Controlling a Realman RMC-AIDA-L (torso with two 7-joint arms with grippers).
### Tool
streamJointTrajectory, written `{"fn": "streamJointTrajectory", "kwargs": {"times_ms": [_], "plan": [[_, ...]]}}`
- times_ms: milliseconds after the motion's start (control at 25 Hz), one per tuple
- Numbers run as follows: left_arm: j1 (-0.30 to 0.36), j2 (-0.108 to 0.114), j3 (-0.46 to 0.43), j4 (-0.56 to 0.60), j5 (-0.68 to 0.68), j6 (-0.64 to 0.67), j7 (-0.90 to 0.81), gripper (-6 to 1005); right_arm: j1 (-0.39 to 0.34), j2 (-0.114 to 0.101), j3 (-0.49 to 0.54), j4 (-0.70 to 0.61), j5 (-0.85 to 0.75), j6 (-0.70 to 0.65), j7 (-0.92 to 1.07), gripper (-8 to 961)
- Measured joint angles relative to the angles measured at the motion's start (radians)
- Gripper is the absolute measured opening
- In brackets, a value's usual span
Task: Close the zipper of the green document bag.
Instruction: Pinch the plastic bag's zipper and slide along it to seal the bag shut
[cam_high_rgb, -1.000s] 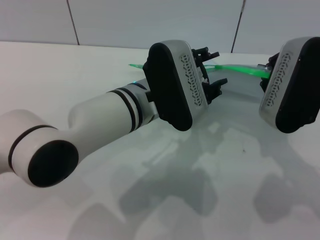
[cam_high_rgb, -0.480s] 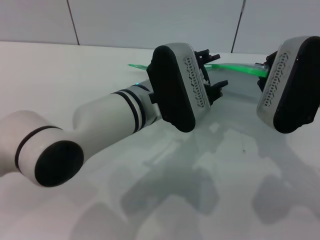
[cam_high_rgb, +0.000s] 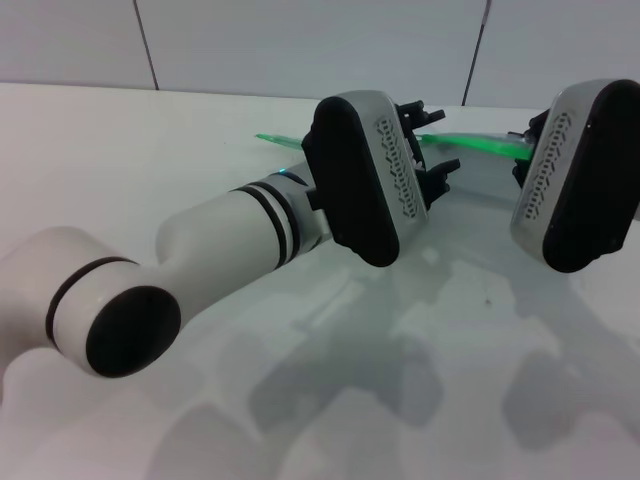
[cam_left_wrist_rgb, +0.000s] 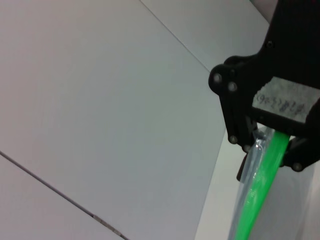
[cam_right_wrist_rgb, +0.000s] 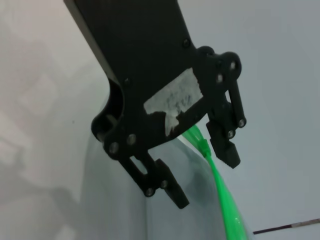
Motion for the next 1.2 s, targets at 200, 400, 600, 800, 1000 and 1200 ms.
{"fn": "streamJointTrajectory", "kwargs": {"times_ms": [200, 400, 600, 800, 1000, 1200], "plan": [[-0.011, -0.002, 0.001, 0.010, -0.005, 0.010, 0.000, 537, 0.002, 0.000, -0.001, 0.001, 0.000, 0.000, 0.000, 51], [-0.013, -0.003, 0.001, 0.010, -0.005, 0.016, 0.000, 531, 0.003, 0.000, -0.003, 0.000, 0.000, 0.000, 0.000, 51], [-0.023, -0.003, 0.003, 0.025, -0.006, 0.017, 0.000, 446, 0.004, 0.000, -0.003, -0.007, 0.000, 0.000, 0.000, 51], [-0.033, -0.003, 0.003, 0.042, -0.006, 0.018, -0.002, 403, 0.005, 0.000, -0.003, -0.009, -0.001, 0.000, 0.000, 51], [-0.041, -0.004, 0.007, 0.059, -0.006, 0.044, -0.003, 396, 0.005, 0.000, -0.004, -0.011, -0.001, 0.000, 0.000, 51], [-0.047, -0.005, 0.010, 0.060, -0.006, 0.052, -0.002, 397, 0.004, 0.000, -0.004, -0.017, -0.002, 0.003, 0.000, 52]]}}
